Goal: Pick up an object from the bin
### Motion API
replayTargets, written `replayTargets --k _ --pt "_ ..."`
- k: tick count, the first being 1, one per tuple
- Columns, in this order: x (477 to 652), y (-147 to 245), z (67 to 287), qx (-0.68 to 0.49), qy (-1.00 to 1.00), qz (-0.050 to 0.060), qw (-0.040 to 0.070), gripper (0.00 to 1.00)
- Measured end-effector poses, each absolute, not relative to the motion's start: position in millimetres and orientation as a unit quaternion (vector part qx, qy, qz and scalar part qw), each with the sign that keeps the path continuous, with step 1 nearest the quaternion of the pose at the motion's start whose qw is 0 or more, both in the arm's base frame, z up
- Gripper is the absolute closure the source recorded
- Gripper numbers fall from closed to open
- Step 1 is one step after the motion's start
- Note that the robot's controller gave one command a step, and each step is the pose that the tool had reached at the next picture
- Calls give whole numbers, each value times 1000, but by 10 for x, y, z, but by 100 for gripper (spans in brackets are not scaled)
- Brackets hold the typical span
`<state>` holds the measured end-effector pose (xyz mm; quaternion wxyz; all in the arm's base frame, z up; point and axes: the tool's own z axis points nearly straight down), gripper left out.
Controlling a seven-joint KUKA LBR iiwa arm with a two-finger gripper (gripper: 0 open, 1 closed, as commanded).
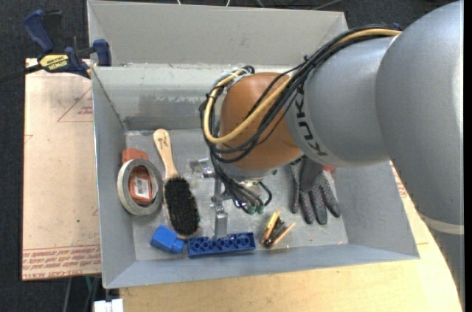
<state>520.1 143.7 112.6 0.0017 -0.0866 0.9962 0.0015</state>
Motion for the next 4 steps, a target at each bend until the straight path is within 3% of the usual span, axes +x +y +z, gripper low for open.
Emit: replayTargets --k 1,2,3,4 --pt "4878 1624 750 -173 985 1 15 0" --pt "4997 1788 762 -53 999 2 7 0" --pt "5087 1191 741 -95 995 4 12 0" --pt "5299 1782 768 -25 1000 6 11 100"
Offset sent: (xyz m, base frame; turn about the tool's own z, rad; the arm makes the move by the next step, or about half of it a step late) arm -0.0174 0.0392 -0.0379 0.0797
